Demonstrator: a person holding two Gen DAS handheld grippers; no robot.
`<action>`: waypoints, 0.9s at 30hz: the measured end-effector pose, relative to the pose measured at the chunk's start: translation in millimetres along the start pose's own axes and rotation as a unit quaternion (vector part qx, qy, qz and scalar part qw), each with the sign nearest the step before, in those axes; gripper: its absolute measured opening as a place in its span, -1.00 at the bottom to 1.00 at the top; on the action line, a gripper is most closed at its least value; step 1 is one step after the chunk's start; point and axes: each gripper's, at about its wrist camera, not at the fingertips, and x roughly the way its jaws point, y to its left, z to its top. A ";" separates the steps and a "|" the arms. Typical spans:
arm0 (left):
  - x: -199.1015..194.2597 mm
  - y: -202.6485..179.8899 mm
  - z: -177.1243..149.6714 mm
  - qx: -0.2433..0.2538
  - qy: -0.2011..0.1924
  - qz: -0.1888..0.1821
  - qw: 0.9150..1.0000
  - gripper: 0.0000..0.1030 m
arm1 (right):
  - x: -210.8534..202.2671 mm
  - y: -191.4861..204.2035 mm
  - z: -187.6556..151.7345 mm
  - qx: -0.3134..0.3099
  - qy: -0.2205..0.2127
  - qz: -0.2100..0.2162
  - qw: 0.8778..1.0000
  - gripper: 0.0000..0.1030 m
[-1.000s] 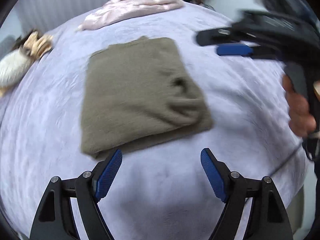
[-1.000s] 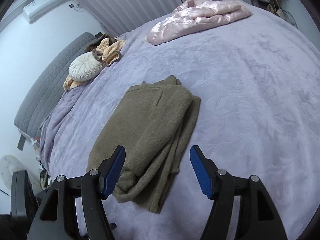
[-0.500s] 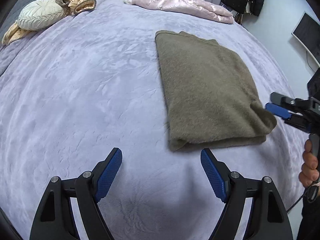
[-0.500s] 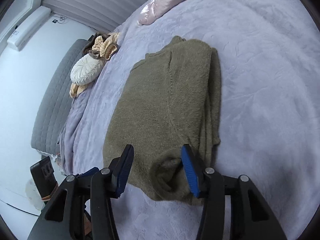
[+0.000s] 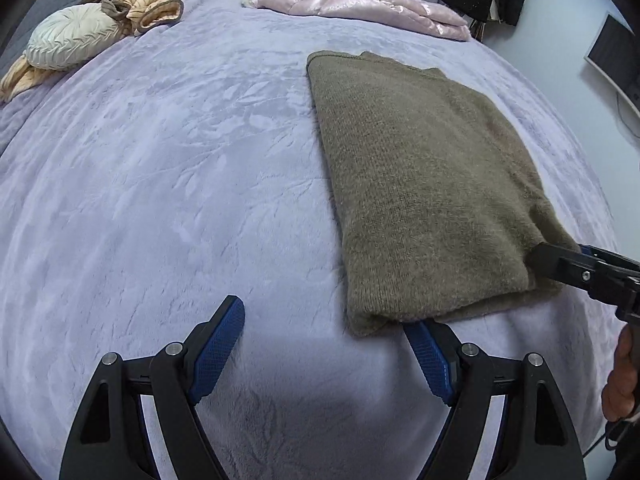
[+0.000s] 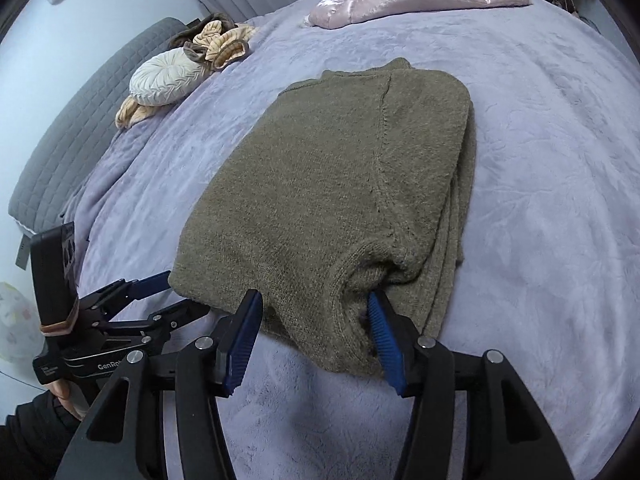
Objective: Fold small clothes
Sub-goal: 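Pinch and tuck the folded sweater edge with the right gripper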
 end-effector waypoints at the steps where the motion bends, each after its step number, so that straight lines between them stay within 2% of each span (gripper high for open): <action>1: 4.6 -0.5 1.2 0.000 0.004 0.003 1.000 0.58 | 2.0 0.1 0.8 -0.003 0.000 -0.002 1.000 0.12; 3: 9.3 1.3 4.6 -0.003 0.007 0.006 1.000 0.58 | 4.5 0.1 1.9 -0.002 0.003 -0.004 1.000 -0.25; 4: 7.5 2.8 6.6 -0.008 0.008 0.003 1.000 0.57 | 5.2 -0.1 2.8 0.001 0.006 0.001 1.000 -0.56; 6: -4.1 5.9 9.0 -0.016 -0.003 -0.007 1.000 0.32 | -1.1 -3.2 3.4 0.012 -0.003 0.009 1.000 -0.72; 7: -8.2 5.8 10.3 -0.015 -0.003 -0.009 1.000 0.01 | -7.7 -4.0 3.3 0.014 -0.012 0.015 1.000 -0.75; 8: -10.9 5.8 11.4 -0.014 0.004 -0.014 1.000 -0.13 | -12.9 -2.9 2.9 0.012 -0.022 0.018 1.000 -0.77; 9: -12.9 5.9 11.7 -0.016 0.008 -0.018 1.000 -0.16 | -20.0 -1.6 2.4 0.008 -0.031 0.019 0.999 -0.77; 15: -18.6 10.5 8.6 -0.028 0.009 -0.019 0.999 -0.19 | -45.6 -9.9 -6.1 0.015 -0.061 0.024 0.998 -0.85; 18: -5.6 10.4 4.7 -0.029 0.025 -0.011 0.999 -0.18 | -36.6 -23.8 -9.4 0.041 -0.049 0.032 0.997 -0.85; 21: -4.1 8.5 0.3 -0.021 0.023 -0.002 1.000 -0.17 | -22.4 -18.7 -11.0 0.031 -0.032 0.022 0.999 -0.85; 23: -5.9 8.5 -0.4 -0.017 0.022 0.001 1.000 -0.14 | -21.4 -19.4 -11.2 0.043 -0.027 0.038 0.998 -0.75; 27: -16.2 6.9 -1.9 -0.013 0.023 0.000 1.000 -0.14 | -25.8 -23.2 -9.2 0.053 -0.037 0.048 0.997 -0.72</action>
